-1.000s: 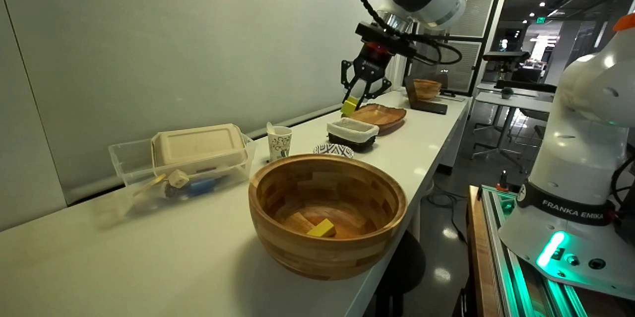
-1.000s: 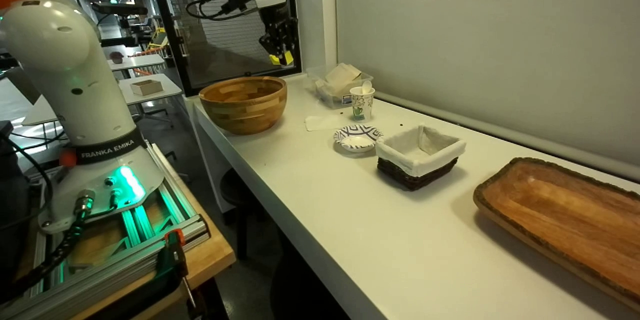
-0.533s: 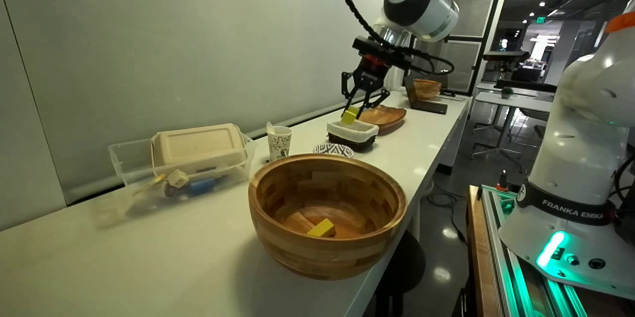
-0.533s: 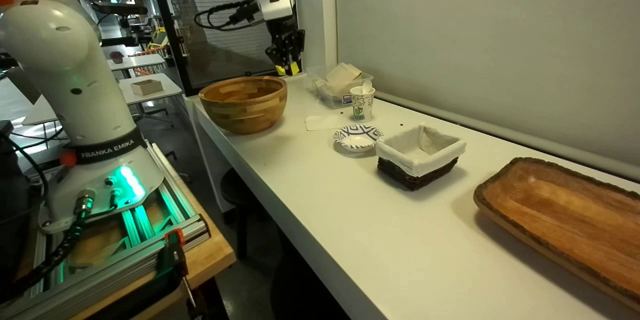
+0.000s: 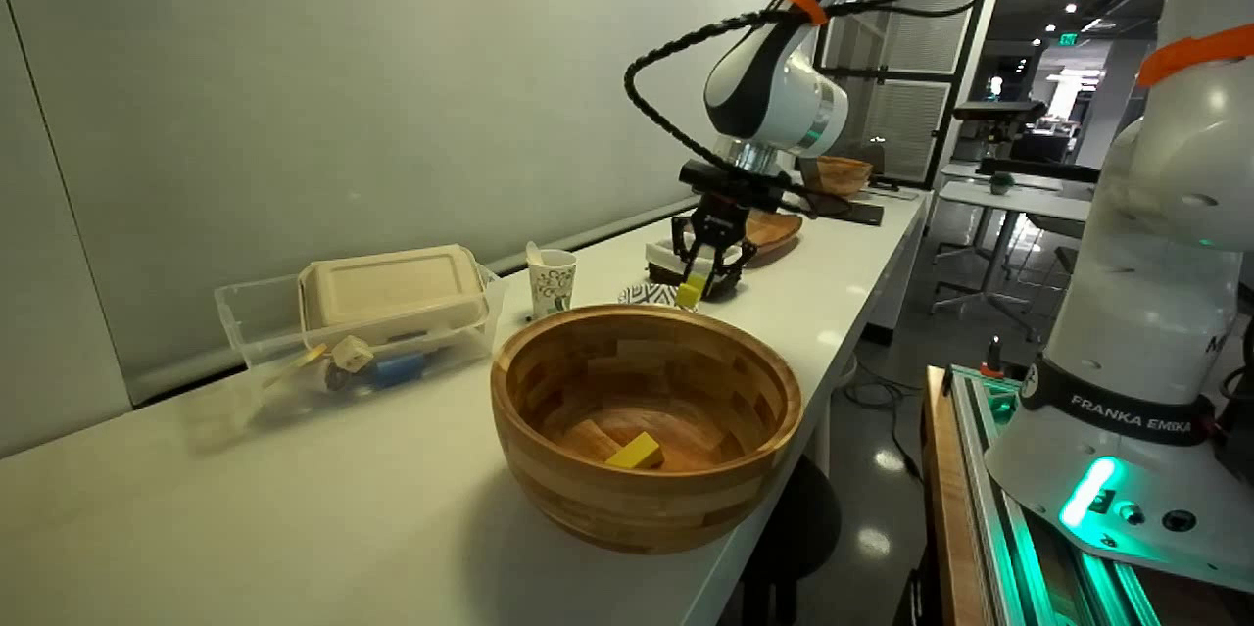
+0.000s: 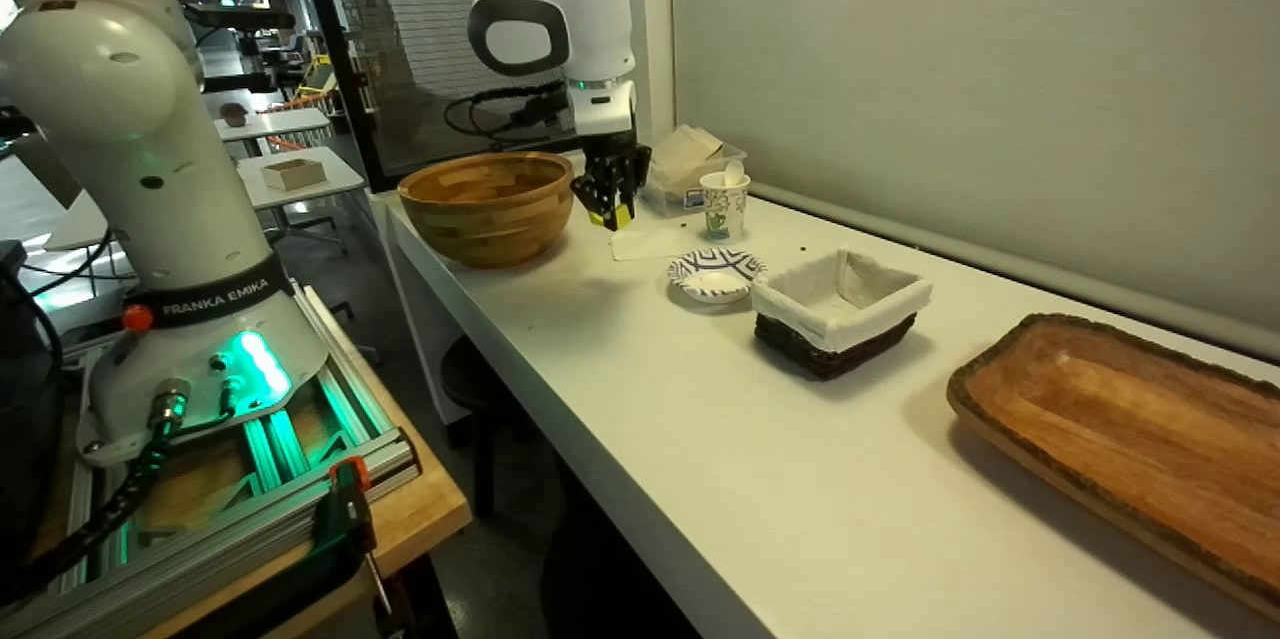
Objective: Pick up the yellow object from the bowl and put it on the counter
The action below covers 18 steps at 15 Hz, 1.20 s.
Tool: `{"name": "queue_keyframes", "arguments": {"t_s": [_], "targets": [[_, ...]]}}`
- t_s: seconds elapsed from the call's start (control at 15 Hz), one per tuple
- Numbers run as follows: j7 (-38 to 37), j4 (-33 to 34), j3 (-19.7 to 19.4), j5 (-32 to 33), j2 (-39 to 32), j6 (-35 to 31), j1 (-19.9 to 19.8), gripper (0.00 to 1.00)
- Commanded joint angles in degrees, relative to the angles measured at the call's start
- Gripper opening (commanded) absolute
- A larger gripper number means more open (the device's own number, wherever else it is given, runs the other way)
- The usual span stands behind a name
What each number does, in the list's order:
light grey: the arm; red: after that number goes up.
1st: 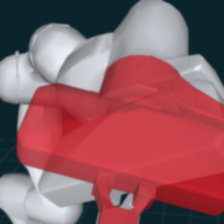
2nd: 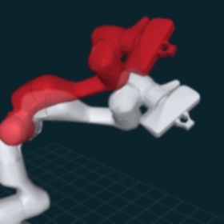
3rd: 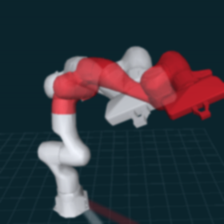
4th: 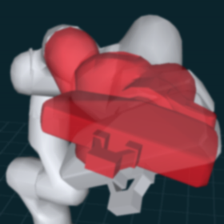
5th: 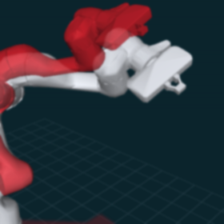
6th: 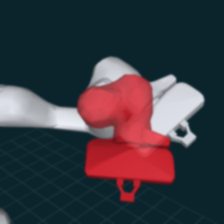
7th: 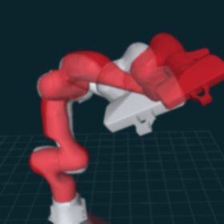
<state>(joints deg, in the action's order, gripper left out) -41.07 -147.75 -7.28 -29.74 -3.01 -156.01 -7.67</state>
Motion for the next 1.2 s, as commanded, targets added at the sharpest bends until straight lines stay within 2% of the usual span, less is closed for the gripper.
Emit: {"name": "queue_keyframes", "arguments": {"t_s": [0.0,0.33,0.67,0.73,0.8,0.93,1.13], "targets": [[2.22,6.29,1.16,-5.37,-10.37,-0.53,0.24,0.09],[0.24,12.18,1.35,-3.51,-19.48,-2.56,1.26,0.09],[-0.67,15.61,0.80,-2.44,-24.13,-2.42,2.14,0.09],[-1.09,15.93,0.48,-1.97,-24.49,-2.35,2.49,0.39],[-2.10,15.81,-0.02,-1.22,-23.89,-1.67,3.19,0.61],[-4.38,14.71,-0.71,0.48,-21.62,-1.36,5.19,0.64],[-11.10,10.64,-4.54,9.59,-15.01,-0.08,11.53,0.83]]}}
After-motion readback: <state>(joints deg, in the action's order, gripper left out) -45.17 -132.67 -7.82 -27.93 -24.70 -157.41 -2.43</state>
